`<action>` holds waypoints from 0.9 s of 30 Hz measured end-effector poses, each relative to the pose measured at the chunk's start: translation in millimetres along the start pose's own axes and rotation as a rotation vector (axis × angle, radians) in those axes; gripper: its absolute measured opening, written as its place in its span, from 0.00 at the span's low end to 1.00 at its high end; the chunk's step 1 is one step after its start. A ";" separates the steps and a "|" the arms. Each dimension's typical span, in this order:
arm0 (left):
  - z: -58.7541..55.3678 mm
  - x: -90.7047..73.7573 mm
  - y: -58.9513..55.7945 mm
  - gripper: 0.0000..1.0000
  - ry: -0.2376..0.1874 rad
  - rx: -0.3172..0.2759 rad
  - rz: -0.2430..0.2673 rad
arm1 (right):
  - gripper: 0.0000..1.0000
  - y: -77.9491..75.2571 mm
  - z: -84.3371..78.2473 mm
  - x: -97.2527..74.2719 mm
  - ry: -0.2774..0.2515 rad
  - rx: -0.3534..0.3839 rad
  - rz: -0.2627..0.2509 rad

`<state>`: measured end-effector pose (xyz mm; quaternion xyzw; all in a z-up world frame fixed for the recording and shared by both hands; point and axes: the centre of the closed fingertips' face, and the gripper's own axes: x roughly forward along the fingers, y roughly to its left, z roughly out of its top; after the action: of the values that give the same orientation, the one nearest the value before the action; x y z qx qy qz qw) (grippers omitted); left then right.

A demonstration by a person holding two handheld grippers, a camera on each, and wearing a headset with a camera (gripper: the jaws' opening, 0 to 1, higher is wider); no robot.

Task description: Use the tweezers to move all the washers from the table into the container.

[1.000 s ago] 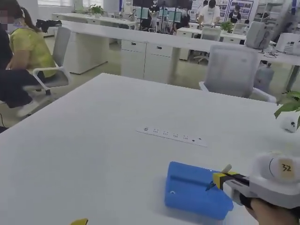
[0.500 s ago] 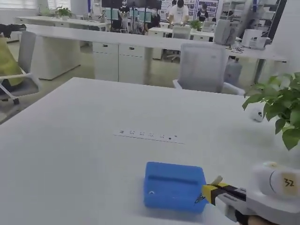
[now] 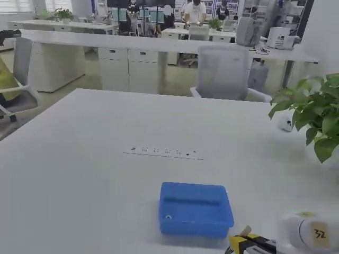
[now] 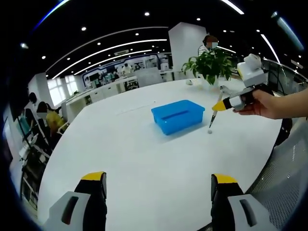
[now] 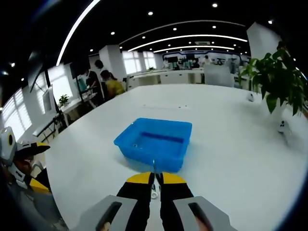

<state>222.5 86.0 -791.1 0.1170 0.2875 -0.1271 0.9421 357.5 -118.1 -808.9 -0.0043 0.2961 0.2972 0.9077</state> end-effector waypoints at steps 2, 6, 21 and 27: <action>-0.6 0.2 0.0 0.91 0.003 0.005 0.001 | 0.02 -0.3 -3.7 0.8 0.006 0.001 0.000; -0.6 -0.3 2.8 0.91 0.002 0.009 0.017 | 0.02 -0.6 -7.7 2.9 0.017 0.010 -0.001; -1.3 -0.4 4.6 0.91 0.004 0.016 0.031 | 0.02 4.1 -6.4 2.4 0.018 0.009 0.000; -1.9 -0.4 4.5 0.91 0.007 0.021 0.032 | 0.02 5.5 -7.7 3.9 0.028 -0.031 -0.011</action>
<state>222.6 90.9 -791.7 0.1320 0.2875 -0.1148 0.9417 353.0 -112.9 -816.3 -0.0241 0.3042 0.2968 0.9049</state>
